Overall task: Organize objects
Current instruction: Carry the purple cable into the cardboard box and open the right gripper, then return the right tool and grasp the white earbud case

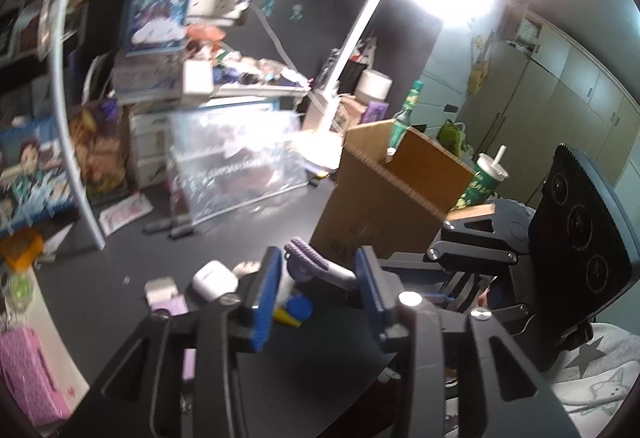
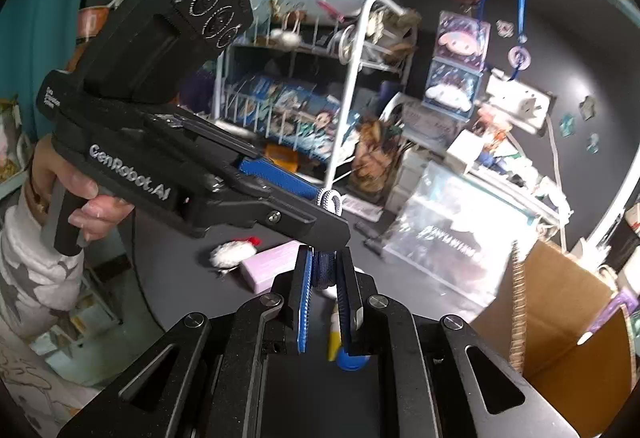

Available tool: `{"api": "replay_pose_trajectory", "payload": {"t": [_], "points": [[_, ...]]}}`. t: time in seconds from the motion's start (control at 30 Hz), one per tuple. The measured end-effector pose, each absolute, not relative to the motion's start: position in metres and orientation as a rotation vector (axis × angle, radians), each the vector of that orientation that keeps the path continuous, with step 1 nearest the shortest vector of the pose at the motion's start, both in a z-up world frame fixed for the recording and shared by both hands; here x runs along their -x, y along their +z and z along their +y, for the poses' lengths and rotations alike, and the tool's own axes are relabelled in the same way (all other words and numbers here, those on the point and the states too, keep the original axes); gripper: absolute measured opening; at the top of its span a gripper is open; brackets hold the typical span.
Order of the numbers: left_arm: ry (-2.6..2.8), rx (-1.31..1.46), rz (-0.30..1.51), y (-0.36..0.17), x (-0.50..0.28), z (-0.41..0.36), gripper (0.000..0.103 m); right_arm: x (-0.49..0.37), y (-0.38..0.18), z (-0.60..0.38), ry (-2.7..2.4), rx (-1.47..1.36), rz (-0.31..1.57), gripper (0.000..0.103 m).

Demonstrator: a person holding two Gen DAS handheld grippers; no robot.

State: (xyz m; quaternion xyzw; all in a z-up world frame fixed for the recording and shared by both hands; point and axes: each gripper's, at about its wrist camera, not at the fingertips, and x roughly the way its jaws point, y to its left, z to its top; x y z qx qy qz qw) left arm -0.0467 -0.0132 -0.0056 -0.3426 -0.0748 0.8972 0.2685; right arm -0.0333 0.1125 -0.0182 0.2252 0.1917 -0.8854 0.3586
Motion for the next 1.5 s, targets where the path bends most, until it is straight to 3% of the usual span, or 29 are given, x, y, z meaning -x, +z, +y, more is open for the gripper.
{"api": "replay_pose_trajectory", "payload": {"t": [0.2, 0.47, 0.93, 0.97, 1.03, 1.07, 1.1, 1.4, 1.5], "points": [[2.401, 0.898, -0.129, 0.020, 0.066, 0.013, 0.025, 0.042, 0.002, 0.137, -2.345, -0.567, 0.483, 0.007], [2.330, 0.921, -0.003, 0.048, 0.110, 0.076, 0.025, 0.061, 0.024, 0.192, -2.440, -0.635, 0.380, 0.007], [2.170, 1.201, 0.202, 0.028, 0.176, 0.173, 0.025, 0.124, 0.008, 0.274, -2.378, -1.067, 0.151, 0.008], [2.167, 1.213, 0.215, 0.026, 0.177, 0.175, 0.027, 0.126, 0.005, 0.274, -2.361, -1.101, 0.155, 0.011], [2.185, 1.212, 0.257, 0.026, 0.177, 0.179, 0.040, 0.128, 0.003, 0.278, -2.369, -1.129, 0.172, 0.026], [2.210, 1.192, 0.280, 0.028, 0.174, 0.178, 0.055, 0.128, 0.003, 0.280, -2.381, -1.130, 0.187, 0.039], [2.230, 1.167, 0.294, 0.031, 0.172, 0.176, 0.066, 0.126, 0.004, 0.281, -2.396, -1.119, 0.198, 0.045], [2.412, 0.983, 0.220, 0.068, 0.134, 0.104, 0.082, 0.083, 0.026, 0.245, -2.420, -0.864, 0.211, 0.045], [2.497, 0.940, 0.184, 0.071, 0.113, 0.069, 0.083, 0.062, 0.027, 0.208, -2.346, -0.773, 0.222, 0.045]]}}
